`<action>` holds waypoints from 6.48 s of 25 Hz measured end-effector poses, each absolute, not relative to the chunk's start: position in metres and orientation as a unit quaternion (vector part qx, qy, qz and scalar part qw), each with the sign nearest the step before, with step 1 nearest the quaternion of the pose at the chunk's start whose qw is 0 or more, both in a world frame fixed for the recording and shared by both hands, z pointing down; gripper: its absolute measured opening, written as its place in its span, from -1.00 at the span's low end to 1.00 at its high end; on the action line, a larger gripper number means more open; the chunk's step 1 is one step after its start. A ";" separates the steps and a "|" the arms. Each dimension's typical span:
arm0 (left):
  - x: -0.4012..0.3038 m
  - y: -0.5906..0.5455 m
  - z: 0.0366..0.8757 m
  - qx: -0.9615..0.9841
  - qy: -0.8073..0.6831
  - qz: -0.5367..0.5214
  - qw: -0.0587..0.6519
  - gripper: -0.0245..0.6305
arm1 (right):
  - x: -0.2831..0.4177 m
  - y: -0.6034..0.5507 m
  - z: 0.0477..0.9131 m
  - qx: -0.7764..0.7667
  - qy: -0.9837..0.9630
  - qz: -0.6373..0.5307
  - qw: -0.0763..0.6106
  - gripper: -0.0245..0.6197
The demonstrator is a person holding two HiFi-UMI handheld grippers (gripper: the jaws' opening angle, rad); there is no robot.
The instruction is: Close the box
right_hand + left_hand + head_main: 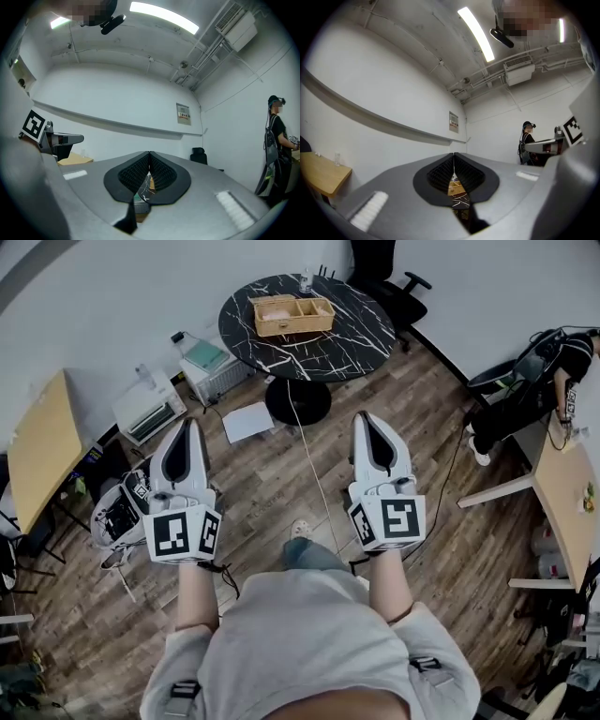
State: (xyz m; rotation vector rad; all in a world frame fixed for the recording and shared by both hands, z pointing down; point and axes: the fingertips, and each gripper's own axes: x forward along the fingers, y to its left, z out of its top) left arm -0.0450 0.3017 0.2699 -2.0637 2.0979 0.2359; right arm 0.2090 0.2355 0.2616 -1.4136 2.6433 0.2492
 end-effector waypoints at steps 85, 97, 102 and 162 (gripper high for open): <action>-0.243 -0.293 0.312 -0.729 0.682 0.055 0.010 -0.74 | -0.002 -0.360 0.298 -0.484 0.875 0.014 0.007 -0.91; -0.238 -0.353 0.402 -0.740 0.665 -0.023 -0.101 -0.74 | -0.024 -0.414 0.353 -0.443 0.895 -0.035 -0.033 -0.91; -0.239 -0.385 0.463 -0.740 0.644 -0.046 -0.189 -0.73 | -0.030 -0.422 0.370 -0.431 0.900 -0.048 -0.047 -0.91; -0.211 -0.469 0.548 -0.745 0.517 -0.026 -0.421 -0.40 | -0.015 -0.439 0.388 -0.429 0.899 -0.044 -0.076 -0.91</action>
